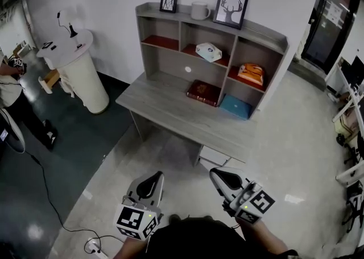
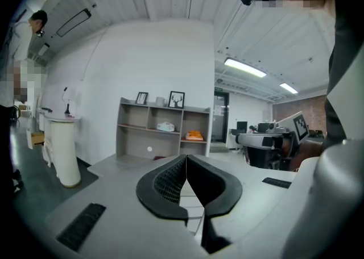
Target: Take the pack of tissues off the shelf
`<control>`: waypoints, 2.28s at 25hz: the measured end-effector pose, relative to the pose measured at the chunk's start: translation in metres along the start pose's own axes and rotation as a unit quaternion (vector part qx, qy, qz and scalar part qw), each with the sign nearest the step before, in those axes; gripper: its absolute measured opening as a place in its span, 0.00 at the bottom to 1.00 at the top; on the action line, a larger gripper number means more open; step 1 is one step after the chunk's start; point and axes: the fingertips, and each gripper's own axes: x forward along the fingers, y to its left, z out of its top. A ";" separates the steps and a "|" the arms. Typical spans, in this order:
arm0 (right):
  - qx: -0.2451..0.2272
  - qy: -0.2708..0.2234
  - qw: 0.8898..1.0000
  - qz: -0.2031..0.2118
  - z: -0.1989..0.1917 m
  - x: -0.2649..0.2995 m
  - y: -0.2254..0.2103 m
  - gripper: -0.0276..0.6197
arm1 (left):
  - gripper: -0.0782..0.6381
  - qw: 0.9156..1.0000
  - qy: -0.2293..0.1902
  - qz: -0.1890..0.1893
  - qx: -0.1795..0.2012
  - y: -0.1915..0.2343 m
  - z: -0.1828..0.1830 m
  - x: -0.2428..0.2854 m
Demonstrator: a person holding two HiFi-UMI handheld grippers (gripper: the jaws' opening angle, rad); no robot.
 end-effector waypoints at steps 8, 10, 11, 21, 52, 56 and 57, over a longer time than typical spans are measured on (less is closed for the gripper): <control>-0.005 0.017 1.000 0.003 -0.009 0.028 0.033 0.07 | 0.13 1.000 0.002 -0.009 -0.005 0.029 -0.009 -0.026; -0.007 0.020 1.000 0.000 -0.009 0.034 0.032 0.07 | 0.13 1.000 0.001 -0.009 -0.004 0.038 -0.009 -0.025; -0.005 0.022 1.000 -0.001 -0.011 0.037 0.031 0.07 | 0.13 1.000 0.000 -0.008 -0.005 0.041 -0.010 -0.024; 0.027 0.032 0.999 0.011 -0.025 0.077 0.003 0.07 | 0.13 1.000 0.007 0.006 -0.009 0.077 -0.010 0.003; 0.064 0.039 0.997 0.005 -0.021 0.203 -0.240 0.07 | 0.13 0.999 0.034 -0.025 0.010 0.160 0.040 0.260; 0.063 0.039 0.997 -0.018 -0.021 0.217 -0.262 0.07 | 0.13 0.998 0.034 -0.058 0.014 0.175 0.043 0.295; 0.066 0.033 0.997 -0.023 -0.019 0.224 -0.267 0.07 | 0.13 0.997 0.034 -0.068 0.015 0.181 0.044 0.304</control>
